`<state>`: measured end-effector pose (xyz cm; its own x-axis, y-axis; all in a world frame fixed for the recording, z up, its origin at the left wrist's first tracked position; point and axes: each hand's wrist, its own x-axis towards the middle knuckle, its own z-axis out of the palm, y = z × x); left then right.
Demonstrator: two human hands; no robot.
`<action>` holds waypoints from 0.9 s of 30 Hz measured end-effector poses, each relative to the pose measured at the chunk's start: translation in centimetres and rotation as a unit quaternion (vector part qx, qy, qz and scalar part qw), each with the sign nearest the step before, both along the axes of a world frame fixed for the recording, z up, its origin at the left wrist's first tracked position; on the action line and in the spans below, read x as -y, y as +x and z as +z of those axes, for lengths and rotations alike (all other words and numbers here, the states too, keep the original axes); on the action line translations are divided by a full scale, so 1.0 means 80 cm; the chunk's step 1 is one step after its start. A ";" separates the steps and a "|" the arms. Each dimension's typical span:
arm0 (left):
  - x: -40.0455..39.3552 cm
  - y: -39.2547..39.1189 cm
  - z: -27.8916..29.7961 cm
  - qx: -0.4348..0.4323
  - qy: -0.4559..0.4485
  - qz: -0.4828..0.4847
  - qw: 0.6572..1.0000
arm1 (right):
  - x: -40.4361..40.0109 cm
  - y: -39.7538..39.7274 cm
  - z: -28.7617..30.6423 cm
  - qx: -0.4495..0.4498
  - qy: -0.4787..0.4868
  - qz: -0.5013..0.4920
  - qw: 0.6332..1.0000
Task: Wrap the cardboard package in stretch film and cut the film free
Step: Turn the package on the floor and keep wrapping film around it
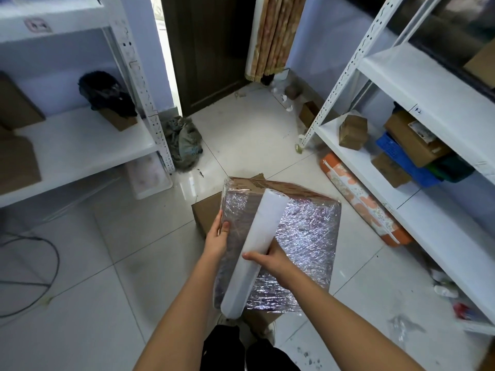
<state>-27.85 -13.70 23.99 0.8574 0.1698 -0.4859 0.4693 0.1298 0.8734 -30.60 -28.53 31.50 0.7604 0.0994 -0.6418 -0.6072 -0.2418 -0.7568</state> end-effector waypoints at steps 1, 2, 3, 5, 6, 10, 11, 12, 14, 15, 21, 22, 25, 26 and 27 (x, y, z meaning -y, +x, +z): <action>-0.001 -0.003 0.000 -0.003 -0.007 0.006 1.000 | 0.001 0.000 0.001 0.005 -0.007 -0.013 1.000; -0.001 -0.005 0.000 -0.005 -0.011 0.010 1.000 | 0.003 0.000 0.001 0.011 -0.018 -0.020 1.000; -0.001 -0.005 0.001 -0.008 -0.013 0.012 1.000 | 0.005 0.001 0.001 0.018 -0.031 -0.023 0.999; 0.000 -0.005 0.005 -0.020 -0.019 0.007 1.000 | 0.013 0.000 0.001 0.028 -0.050 -0.038 0.998; 0.001 -0.004 0.007 -0.022 -0.024 0.006 0.999 | 0.017 -0.001 0.000 0.032 -0.055 -0.049 0.997; 0.002 -0.002 0.008 -0.005 -0.008 0.007 1.000 | 0.028 -0.004 0.003 0.047 -0.056 -0.070 0.995; 0.002 -0.002 0.009 -0.007 -0.008 0.006 1.000 | 0.031 -0.003 0.004 0.051 -0.059 -0.066 0.995; 0.000 -0.003 0.008 -0.014 -0.013 0.004 1.000 | 0.034 -0.002 0.004 0.053 -0.064 -0.064 0.994; -0.003 -0.005 0.009 -0.019 -0.027 -0.008 0.999 | 0.040 0.000 0.003 0.055 -0.078 -0.058 0.994; -0.004 -0.006 0.010 -0.017 -0.030 -0.012 0.999 | 0.043 0.000 0.002 0.058 -0.087 -0.053 0.993; -0.001 -0.016 0.015 -0.005 0.117 -0.063 0.991 | 0.056 0.000 -0.002 0.068 -0.107 -0.051 0.991; 0.001 -0.019 0.016 0.000 0.243 -0.086 0.966 | 0.057 0.000 -0.003 0.065 -0.106 -0.052 0.991; 0.018 -0.034 0.026 0.162 0.531 -0.083 0.827 | 0.056 -0.005 -0.006 0.056 -0.111 -0.056 0.991; 0.026 -0.039 0.029 0.239 0.567 -0.092 0.783 | 0.056 -0.007 -0.009 0.057 -0.114 -0.061 0.990; 0.032 -0.043 0.031 0.299 0.587 -0.108 0.745 | 0.056 -0.009 -0.011 0.058 -0.117 -0.067 0.989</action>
